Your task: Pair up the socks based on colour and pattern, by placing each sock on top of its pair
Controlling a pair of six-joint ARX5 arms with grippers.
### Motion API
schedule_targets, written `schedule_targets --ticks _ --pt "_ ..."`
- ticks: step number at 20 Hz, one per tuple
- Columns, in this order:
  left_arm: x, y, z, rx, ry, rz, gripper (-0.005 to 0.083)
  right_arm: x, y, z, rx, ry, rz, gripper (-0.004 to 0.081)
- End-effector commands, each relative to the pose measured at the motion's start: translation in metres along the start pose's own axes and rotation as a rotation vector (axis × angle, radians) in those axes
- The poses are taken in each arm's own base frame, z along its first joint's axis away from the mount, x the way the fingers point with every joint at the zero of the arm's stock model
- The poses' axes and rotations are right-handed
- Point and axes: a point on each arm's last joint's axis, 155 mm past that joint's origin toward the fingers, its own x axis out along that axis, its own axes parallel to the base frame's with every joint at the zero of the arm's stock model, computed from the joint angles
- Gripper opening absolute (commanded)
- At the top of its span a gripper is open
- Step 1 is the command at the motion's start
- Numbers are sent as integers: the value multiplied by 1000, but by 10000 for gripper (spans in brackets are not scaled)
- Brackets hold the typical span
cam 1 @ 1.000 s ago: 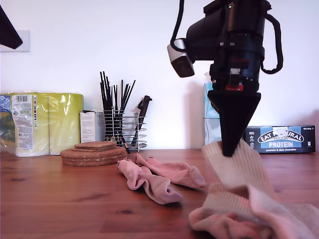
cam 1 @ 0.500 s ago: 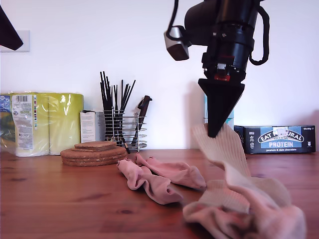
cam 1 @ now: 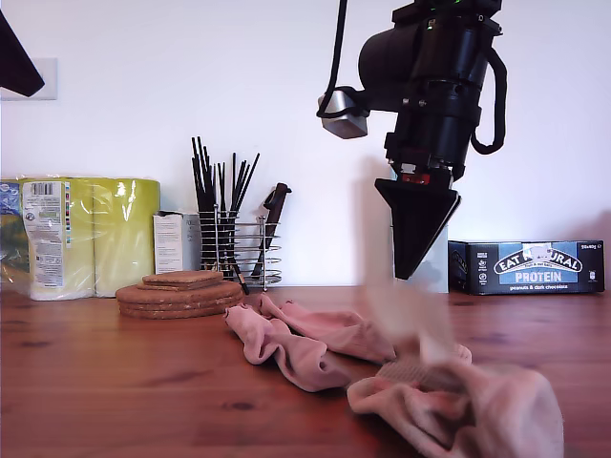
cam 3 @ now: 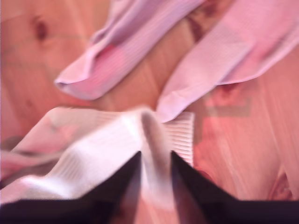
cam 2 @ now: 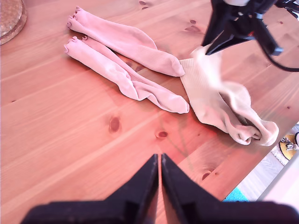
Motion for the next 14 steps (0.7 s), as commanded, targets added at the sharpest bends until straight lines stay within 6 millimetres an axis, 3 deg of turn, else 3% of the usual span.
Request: schedule_targets --ticks 1,5,6,8,11,14 --pt "1 0 -2 8 2 -1 -22 7 1 -4 28 23 5 318" --pt "1 0 -2 25 1 0 -22 1 3 -9 89 46 2 306" --pt "1 0 -1 37 0 0 -21 -2 7 -6 125 30 19 248" --pt "4 2 1 57 -5 -1 -21 -13 15 9 190 -48 62 7" --pt "13 6 5 59 0 -1 -22 -40 8 35 282 -193 29 -14" --pt "25 11 10 84 2 -1 -22 -85 -3 53 353 -337 -54 -14"
